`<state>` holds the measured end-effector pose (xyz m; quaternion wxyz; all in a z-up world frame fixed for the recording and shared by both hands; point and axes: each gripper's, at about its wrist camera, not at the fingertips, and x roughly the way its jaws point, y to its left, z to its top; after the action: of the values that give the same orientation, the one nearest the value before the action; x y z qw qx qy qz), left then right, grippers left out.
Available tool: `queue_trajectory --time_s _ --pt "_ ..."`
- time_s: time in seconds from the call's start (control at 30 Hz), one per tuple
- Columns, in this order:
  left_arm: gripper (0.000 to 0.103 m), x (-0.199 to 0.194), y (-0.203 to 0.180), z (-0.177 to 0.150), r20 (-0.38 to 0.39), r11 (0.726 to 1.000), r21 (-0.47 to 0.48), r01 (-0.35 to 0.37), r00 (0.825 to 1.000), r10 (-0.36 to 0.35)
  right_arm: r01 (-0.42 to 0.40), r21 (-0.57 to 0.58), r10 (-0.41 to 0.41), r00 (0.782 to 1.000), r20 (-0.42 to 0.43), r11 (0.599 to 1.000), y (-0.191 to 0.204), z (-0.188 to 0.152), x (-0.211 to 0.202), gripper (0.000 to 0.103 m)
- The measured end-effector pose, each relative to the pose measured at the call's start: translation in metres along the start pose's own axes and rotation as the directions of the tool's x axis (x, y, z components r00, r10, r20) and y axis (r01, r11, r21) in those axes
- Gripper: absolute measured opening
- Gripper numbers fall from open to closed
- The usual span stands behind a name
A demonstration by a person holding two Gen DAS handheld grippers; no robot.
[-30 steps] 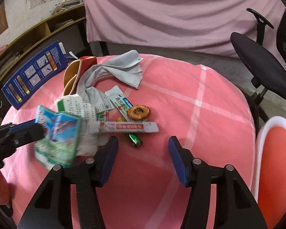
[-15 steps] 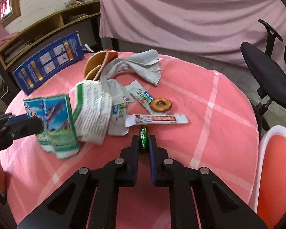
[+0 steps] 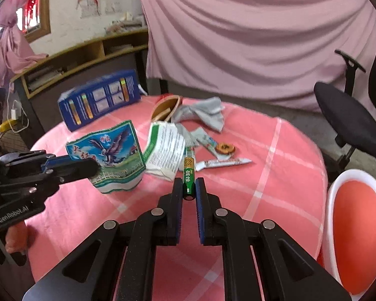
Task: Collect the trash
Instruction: 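Carry the pouch and battery to the bucket and release both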
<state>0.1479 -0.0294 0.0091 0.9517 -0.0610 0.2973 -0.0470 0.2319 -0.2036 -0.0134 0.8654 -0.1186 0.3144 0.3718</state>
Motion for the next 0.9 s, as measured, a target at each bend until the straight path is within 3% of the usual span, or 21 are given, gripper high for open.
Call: queue_trajectory --time_s 0.17,0.37,0.53,0.73,0.83,0.9 --pt "0.009 -0.002 -0.017 0.008 0.077 0.999 0.015 -0.049 0.996 0.048 0.048 0.035 -0.052 0.991 0.125 0.998 -0.005 0.001 -0.020 0.008" --pt "0.009 0.003 -0.036 0.032 0.174 0.999 0.024 -0.040 0.984 0.035 0.131 0.073 -0.147 0.943 0.298 0.989 -0.008 0.006 -0.048 0.008" --pt "0.009 0.002 -0.055 0.050 0.264 0.998 0.064 0.001 0.964 -0.018 0.246 0.133 -0.280 0.847 0.452 0.960 -0.018 0.007 -0.082 0.008" --pt "0.009 0.006 -0.089 0.072 0.353 0.989 0.146 0.030 0.932 -0.080 0.340 0.245 -0.419 0.731 0.539 0.908 -0.045 0.003 -0.118 0.008" --pt "0.009 0.016 -0.108 0.080 0.356 0.983 0.176 0.061 0.927 -0.121 0.365 0.304 -0.475 0.695 0.539 0.880 -0.061 -0.003 -0.126 0.008" --pt "0.009 0.026 -0.124 0.085 0.348 0.976 0.198 0.088 0.925 -0.154 0.377 0.337 -0.505 0.685 0.525 0.863 -0.076 -0.007 -0.132 0.008"
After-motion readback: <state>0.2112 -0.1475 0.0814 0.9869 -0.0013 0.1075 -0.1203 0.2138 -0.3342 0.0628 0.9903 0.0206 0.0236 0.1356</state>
